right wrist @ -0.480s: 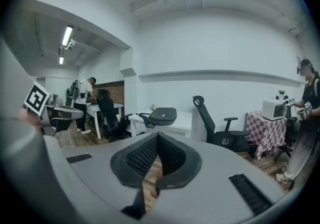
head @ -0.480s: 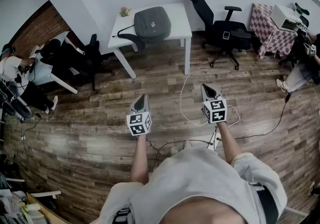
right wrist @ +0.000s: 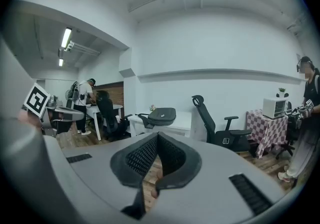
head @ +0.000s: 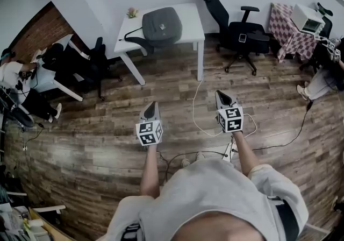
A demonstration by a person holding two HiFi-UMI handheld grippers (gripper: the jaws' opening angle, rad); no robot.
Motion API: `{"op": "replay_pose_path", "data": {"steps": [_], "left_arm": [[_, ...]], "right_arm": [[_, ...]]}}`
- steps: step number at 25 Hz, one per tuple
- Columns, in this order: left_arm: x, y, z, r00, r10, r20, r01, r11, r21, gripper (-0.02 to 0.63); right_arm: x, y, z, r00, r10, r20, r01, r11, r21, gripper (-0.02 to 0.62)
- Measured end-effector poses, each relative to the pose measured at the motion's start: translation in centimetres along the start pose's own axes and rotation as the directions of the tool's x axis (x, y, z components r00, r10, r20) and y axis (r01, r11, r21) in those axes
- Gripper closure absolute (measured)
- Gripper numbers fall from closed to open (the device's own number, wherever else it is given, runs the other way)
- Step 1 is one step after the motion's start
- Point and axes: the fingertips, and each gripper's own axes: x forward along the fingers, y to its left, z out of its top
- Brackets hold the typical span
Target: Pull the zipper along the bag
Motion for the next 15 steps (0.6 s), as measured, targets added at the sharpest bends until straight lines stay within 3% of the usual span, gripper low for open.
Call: {"op": "replay_pose_path", "data": {"steps": [15], "left_arm": [[4.3,-1.6,-0.5,0.999,0.027,-0.036,-0.027,1.000,0.005,0.580]], "right_arm": [[3.5,-3.2,-1.8,0.997,0.063,-0.045,-0.063,0.998,0.003,0.581]]}}
